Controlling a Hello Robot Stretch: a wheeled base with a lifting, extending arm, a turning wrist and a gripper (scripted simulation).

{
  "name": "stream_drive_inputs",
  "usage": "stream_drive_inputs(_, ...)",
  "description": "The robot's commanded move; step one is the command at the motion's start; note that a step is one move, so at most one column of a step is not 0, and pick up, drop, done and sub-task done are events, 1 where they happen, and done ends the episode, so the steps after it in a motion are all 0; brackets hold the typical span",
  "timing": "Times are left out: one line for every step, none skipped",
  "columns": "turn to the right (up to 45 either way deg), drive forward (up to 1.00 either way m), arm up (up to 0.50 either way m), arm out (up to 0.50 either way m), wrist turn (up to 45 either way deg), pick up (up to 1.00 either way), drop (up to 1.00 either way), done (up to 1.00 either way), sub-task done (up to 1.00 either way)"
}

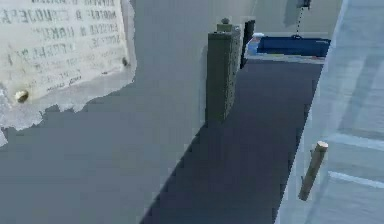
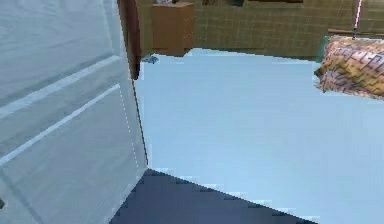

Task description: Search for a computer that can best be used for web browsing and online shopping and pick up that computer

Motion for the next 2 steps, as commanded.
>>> stream_drive_inputs(0.0,0.65,0.00,0.00,0.0,0.00,0.00,0.00,0.00)
stream_drive_inputs(-15.0,0.00,0.00,0.00,0.0,0.00,0.00,0.00,0.00)
